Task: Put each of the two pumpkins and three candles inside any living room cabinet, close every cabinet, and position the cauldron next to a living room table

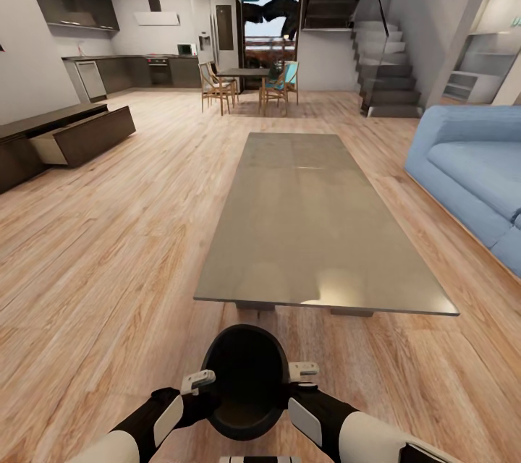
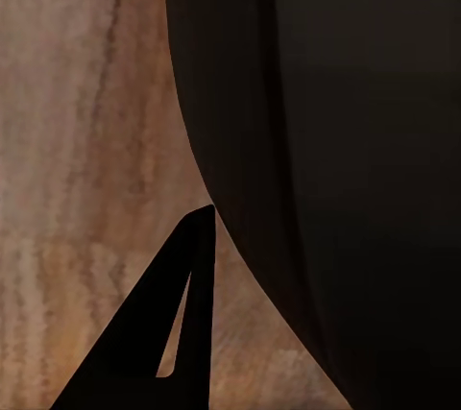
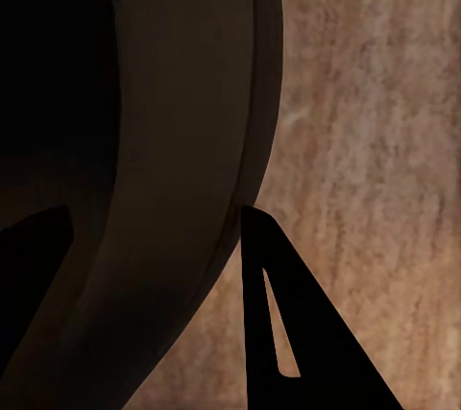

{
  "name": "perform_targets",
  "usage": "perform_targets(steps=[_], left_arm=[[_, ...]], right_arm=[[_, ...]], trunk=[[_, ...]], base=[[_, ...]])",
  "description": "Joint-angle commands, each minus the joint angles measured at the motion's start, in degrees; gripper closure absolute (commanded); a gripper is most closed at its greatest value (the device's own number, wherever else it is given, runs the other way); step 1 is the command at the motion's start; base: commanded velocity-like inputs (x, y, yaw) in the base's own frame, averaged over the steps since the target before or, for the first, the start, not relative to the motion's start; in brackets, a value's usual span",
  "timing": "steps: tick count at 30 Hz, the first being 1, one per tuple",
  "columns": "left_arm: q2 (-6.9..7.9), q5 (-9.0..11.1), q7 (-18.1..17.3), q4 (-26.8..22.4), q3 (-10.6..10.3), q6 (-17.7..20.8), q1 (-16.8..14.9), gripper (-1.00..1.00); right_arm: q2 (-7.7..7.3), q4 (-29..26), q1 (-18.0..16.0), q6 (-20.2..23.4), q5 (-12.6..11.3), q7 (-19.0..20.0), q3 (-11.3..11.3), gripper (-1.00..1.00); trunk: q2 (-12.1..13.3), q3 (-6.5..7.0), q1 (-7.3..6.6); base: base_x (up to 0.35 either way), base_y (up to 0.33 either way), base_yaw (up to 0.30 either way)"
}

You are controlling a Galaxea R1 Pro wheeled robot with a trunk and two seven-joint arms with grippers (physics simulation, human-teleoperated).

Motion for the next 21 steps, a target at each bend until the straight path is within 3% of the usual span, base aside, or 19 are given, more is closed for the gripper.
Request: perform_targets(steps=[1, 2, 3, 4, 21], left_arm=[[2.64, 4.4, -0.5, 0.6, 0.8, 0.3, 0.0, 1.00], [2.66, 4.4, -0.5, 0.6, 0.9, 0.3, 0.0, 1.00], [2.66, 4.4, -0.5, 0.6, 0.9, 0.3, 0.0, -1.00], [2.67, 4.3, -0.5, 0.6, 0.9, 0.3, 0.0, -1.00], [2.94, 4.4, -0.5, 0.6, 0.9, 0.4, 0.0, -1.00]], right_arm=[[-0.12, -0.3, 0.3, -0.8, -0.8, 3.6, -2.8, 1.00], [-0.12, -0.3, 0.3, -0.8, -0.8, 3.6, -2.9, 1.00], [-0.12, -0.3, 0.3, -0.8, -0.8, 3.6, -2.9, 1.00], [-0.12, -0.3, 0.3, -0.8, -0.8, 3.6, -2.9, -1.00], [-0.12, -0.3, 0.3, -0.8, -0.8, 3.6, -2.8, -1.00]], trunk=[[0.0, -0.07, 0.87], [0.0, -0.07, 0.87], [0.0, -0.07, 0.87], [0.0, -0.07, 0.87], [0.0, 0.15, 0.84]], base=[[0.000, 0.000, 0.000], [0.000, 0.000, 0.000], [0.000, 0.000, 0.000], [0.000, 0.000, 0.000], [0.000, 0.000, 0.000]])
